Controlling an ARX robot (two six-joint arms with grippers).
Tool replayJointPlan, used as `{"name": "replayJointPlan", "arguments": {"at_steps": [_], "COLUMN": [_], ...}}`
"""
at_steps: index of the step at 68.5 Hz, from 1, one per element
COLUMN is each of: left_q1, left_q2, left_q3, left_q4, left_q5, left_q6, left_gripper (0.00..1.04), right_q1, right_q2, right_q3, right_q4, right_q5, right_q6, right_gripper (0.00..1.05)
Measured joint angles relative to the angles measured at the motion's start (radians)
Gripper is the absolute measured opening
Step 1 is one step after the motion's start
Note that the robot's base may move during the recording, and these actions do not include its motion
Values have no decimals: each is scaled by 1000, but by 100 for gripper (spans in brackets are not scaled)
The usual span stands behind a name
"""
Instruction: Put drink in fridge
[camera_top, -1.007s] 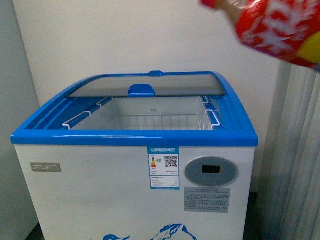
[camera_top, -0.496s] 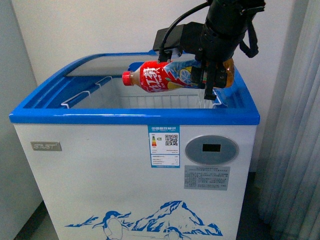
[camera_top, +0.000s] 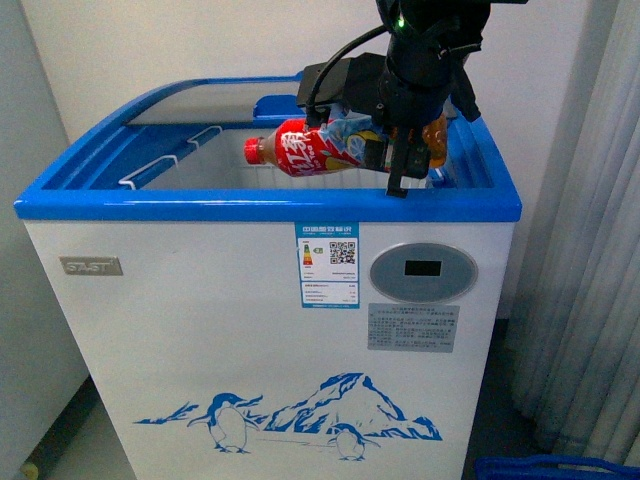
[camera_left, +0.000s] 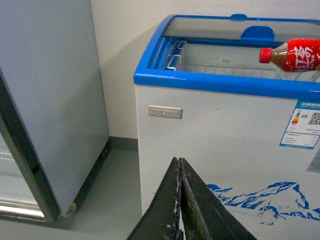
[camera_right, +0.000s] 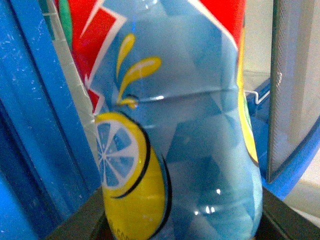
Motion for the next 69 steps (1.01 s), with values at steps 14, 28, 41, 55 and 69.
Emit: {"name": "replayJointPlan", "arguments": {"at_steps": [14, 28, 41, 55, 69], "left_q1": [0, 0, 0, 0, 0], "left_q2": [-72, -131, -232, -331, -332], "left_q3": [0, 0, 0, 0, 0], "left_q4": [-73, -130, -260, -336, -338], "left_q5": [0, 0, 3, 0, 0], "left_q6": [0, 0, 1, 1, 1], "left_gripper": [3, 3, 3, 3, 3], "right_q1": [8, 3, -43, -193, -61], "right_q2": [-85, -376, -786, -1424, -1678], "right_q3": [-112, -426, -826, -1136, -1205], "right_q4": [48, 177, 146, -168, -418], "right_q5": [-40, -119, -232, -220, -55], "right_q6": [58, 233, 497, 993, 1350], "right_gripper": [93, 97, 97, 97, 97]}}
